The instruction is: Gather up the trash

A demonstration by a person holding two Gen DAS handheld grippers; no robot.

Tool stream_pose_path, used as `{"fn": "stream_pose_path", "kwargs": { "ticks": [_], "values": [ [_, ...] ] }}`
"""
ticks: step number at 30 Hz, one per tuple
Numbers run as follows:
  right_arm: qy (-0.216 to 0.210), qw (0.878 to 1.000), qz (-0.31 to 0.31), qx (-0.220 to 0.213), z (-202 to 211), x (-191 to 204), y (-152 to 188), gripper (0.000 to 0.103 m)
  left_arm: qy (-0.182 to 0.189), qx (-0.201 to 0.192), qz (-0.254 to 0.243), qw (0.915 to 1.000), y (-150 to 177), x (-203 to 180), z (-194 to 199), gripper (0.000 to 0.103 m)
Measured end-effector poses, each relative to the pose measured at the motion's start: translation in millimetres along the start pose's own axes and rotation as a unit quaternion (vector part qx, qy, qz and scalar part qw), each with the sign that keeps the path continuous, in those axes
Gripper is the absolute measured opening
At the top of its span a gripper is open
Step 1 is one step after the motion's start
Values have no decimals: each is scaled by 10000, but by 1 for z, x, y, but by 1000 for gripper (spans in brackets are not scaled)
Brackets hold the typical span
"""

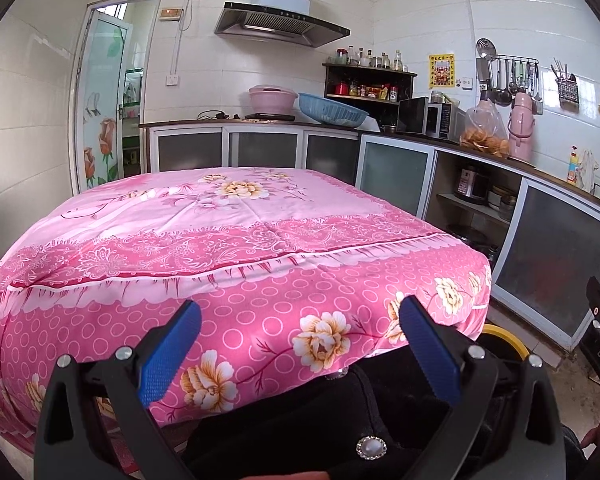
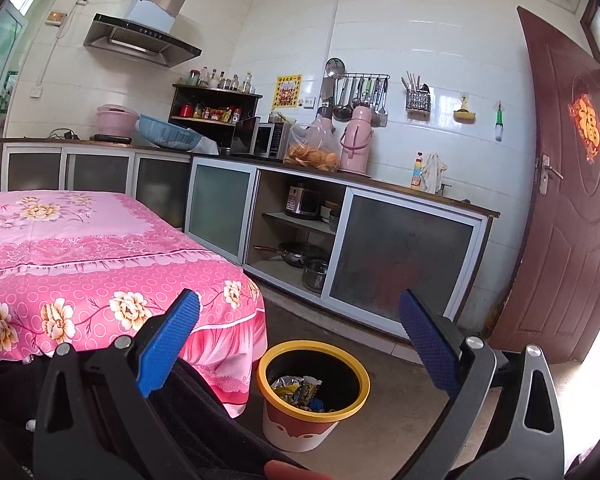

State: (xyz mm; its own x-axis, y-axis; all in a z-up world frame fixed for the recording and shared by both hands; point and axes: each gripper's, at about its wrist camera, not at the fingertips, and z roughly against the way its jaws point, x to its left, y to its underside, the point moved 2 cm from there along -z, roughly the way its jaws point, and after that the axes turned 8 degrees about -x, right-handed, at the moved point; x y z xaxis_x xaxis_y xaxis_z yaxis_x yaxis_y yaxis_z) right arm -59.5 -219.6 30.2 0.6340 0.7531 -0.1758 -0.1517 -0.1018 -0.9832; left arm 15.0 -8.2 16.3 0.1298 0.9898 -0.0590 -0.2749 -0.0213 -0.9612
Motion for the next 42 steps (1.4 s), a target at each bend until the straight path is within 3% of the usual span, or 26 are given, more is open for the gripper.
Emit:
{"fn": "stream_pose_path", "kwargs": {
  "ticks": [42],
  "values": [
    [-98, 9999, 70, 12, -1, 2, 3, 95, 134, 42, 0, 9999, -1, -4, -1, 95]
  ]
}}
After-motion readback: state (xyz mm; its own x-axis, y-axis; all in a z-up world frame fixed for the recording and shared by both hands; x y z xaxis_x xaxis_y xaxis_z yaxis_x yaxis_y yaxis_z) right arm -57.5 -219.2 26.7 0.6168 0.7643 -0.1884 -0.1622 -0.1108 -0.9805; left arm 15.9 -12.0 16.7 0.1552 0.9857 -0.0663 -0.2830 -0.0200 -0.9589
